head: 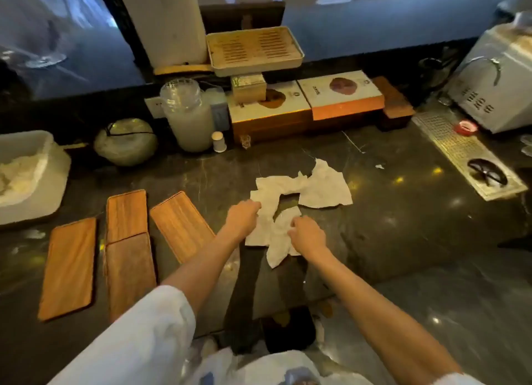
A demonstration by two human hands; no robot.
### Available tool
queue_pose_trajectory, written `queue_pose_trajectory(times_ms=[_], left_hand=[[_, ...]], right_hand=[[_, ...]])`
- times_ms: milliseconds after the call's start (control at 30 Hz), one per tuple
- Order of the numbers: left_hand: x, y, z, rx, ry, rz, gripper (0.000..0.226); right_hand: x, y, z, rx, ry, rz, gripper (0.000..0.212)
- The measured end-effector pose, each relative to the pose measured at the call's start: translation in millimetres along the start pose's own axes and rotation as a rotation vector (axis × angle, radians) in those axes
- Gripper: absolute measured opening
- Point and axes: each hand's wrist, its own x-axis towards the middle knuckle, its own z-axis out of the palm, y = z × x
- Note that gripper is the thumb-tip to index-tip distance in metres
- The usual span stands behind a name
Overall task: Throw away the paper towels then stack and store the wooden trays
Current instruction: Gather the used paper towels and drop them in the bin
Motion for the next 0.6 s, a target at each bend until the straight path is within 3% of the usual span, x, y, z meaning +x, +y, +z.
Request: queue_pose_trajectory(times_ms=[167, 267, 433, 600], left_hand=[[10.0, 19.2, 13.9, 0.12, -0.238, -0.031, 0.054], [0.7, 20.7, 33.3, 0.202, -0.275, -0.066, 0.057], [-1.5, 11.7, 45.9, 0.23, -0.205, -0.026, 0.063], [3.5, 4.0, 47.7, 0.22, -0.056, 0.073, 0.036]], right_hand=[[15.7, 17.1, 11.3, -0.146, -0.231, -0.179, 0.057], [15.2, 31.8, 20.4, -0.196, -0.198, -0.236, 0.06], [9.3, 30.7, 28.7, -0.241, -0.085, -0.238, 0.05], [-7.3, 25.7, 34.4, -0.146, 0.008, -0.086, 0.022]])
